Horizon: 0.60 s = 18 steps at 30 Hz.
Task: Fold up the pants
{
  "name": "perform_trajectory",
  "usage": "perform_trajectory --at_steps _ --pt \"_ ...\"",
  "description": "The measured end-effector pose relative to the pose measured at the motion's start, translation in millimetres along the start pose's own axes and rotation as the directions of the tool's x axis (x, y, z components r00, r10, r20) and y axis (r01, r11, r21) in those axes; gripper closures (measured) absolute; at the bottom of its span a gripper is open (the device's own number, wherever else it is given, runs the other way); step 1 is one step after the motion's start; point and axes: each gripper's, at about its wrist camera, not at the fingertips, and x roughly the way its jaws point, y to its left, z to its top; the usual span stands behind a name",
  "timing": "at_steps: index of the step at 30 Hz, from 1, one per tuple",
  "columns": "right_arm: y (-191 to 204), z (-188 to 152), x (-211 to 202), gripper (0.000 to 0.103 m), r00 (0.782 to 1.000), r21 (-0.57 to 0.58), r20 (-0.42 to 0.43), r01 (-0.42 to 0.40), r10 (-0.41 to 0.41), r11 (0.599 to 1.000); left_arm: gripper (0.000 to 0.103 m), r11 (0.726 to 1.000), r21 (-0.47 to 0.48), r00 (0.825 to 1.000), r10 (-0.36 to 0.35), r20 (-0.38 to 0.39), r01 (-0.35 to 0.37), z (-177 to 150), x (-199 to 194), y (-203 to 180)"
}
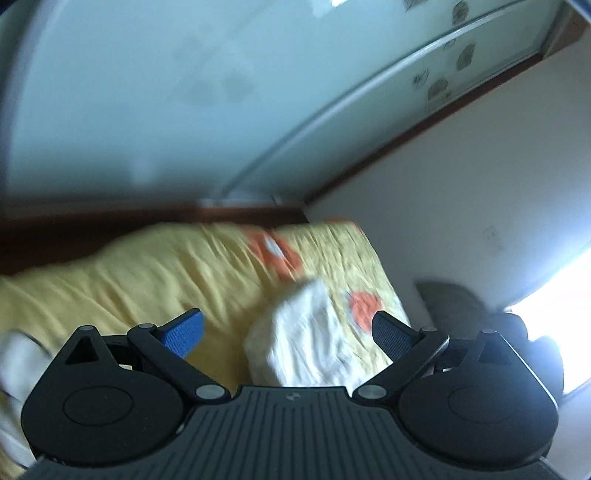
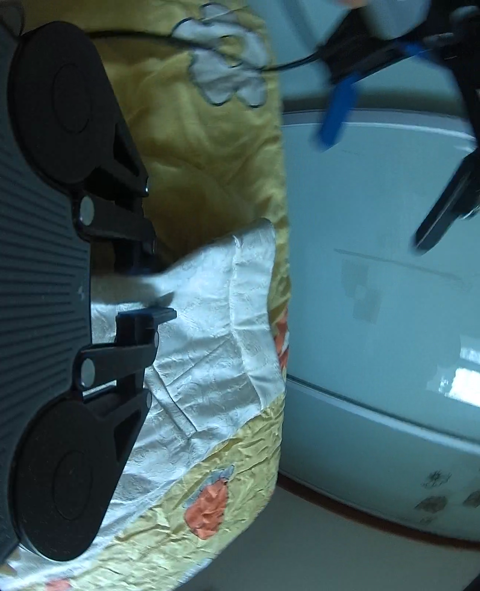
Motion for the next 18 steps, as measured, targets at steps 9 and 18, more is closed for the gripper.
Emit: perform_trajectory --at_steps 9,18 --pt "-26.0 1.3 -15.1 0.089 0.998 0.156 0.039 -0.047 0.042 0.987 0.01 0.996 -0.087 0.979 -0.017 -0.203 -0.001 -24.3 79.9 -7.5" --pt "-58.7 -2.1 -15.0 0.074 0.978 0.37 0.014 -0.198 0.208 0.908 0.082 0.976 0.165 0.976 0.164 -0.146 -0.139 -35.9 97.8 -18.1"
